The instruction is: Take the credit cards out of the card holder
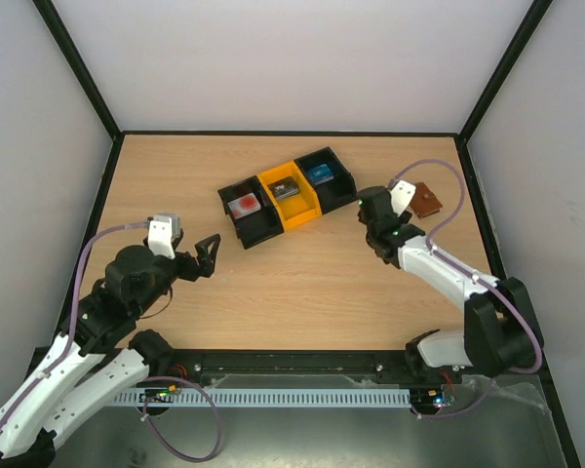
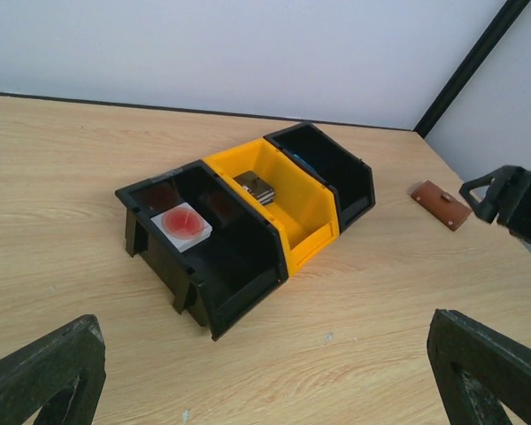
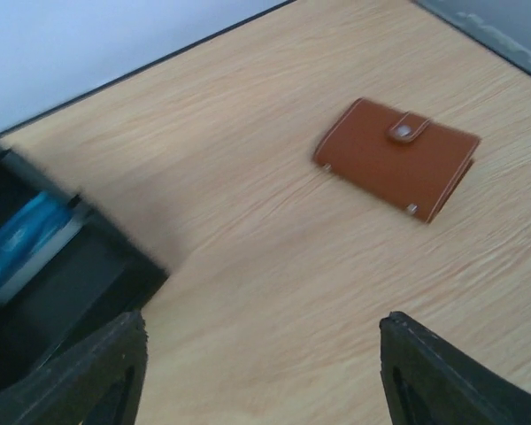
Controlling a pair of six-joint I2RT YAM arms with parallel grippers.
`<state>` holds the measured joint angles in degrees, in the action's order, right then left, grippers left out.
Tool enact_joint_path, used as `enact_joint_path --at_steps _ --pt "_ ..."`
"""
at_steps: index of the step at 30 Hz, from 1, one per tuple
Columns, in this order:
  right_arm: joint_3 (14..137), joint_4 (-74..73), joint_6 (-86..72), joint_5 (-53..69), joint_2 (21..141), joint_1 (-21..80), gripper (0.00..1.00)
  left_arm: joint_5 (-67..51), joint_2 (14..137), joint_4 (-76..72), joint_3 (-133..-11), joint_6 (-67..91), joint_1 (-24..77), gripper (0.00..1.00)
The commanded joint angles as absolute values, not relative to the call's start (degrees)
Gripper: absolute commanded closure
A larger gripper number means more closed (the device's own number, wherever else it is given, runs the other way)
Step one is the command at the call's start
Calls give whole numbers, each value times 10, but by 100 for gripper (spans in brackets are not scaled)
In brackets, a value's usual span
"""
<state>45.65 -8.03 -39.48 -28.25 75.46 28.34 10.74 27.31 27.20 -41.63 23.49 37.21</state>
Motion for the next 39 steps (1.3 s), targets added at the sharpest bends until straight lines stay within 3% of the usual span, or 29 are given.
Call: enact_joint_path --at_steps 1,6,16,29,39 --pt "496 -19 -371 -249 806 200 34 120 269 258 -400 217 369 0" --pt "532 1 -368 -199 882 99 42 118 267 255 -394 217 369 0" --pt "703 -75 -343 -86 1083 -41 43 127 237 255 -386 220 369 0" --pt "793 -136 -294 -55 1194 -71 38 129 236 254 -383 218 369 0" --pt "699 -142 -308 -66 1152 -59 41 140 242 256 -381 220 369 0"
